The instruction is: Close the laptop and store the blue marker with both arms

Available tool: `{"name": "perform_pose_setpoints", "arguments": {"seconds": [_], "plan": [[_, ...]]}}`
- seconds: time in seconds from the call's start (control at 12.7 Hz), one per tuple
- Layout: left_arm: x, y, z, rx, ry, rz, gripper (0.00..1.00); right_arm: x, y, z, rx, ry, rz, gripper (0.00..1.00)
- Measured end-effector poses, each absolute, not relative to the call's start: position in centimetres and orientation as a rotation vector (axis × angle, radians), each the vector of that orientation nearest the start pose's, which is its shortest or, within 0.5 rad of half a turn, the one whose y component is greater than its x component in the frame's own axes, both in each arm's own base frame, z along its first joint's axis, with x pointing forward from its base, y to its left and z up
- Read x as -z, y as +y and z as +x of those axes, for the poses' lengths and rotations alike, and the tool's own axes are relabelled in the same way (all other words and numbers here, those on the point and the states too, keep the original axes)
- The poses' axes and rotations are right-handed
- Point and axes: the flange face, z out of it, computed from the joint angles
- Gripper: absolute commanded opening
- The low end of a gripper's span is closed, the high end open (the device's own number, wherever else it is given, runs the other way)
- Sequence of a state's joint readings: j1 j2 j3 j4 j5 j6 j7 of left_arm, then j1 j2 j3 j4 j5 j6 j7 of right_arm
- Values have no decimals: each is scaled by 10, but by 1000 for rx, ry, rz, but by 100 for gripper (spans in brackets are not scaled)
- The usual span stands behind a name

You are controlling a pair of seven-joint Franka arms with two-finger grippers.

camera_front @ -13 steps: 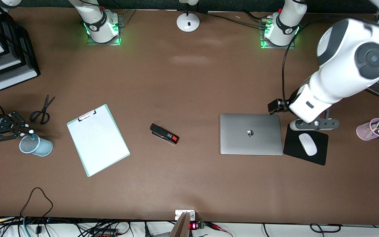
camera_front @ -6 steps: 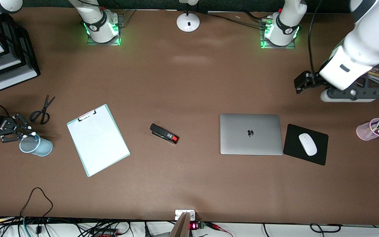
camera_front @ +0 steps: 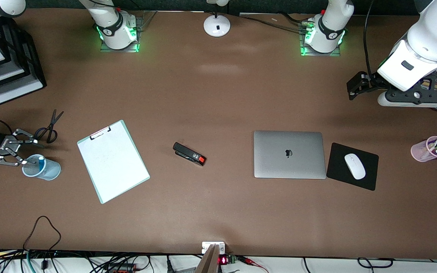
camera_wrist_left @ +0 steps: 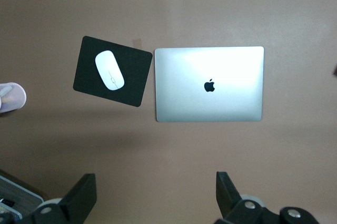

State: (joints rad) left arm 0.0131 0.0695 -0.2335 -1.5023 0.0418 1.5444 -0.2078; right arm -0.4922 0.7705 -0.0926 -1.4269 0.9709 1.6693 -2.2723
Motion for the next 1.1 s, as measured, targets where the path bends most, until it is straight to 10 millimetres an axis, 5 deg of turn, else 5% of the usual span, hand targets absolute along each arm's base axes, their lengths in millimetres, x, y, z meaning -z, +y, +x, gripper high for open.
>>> {"name": "perform_pose_setpoints", "arguments": {"seconds": [0.16, 0.32, 0.55, 0.95, 1.1], "plan": [[-614, -114, 560, -40, 16, -3109, 100, -269, -302, 625, 893, -1371, -1958, 100], [-614, -114, 558, -40, 38, -3107, 100, -322, -294, 628, 753, -1305, -2072, 100], [-616, -104, 553, -41, 47, -3102, 100, -401, -257, 632, 572, -1237, -2219, 100], [-620, -57, 553, -45, 20, -3128, 100, -442, -186, 632, 297, -1056, -2391, 100], [-622, -52, 549, -48, 31, -3129, 100, -454, -145, 632, 171, -939, -2475, 100]]}}
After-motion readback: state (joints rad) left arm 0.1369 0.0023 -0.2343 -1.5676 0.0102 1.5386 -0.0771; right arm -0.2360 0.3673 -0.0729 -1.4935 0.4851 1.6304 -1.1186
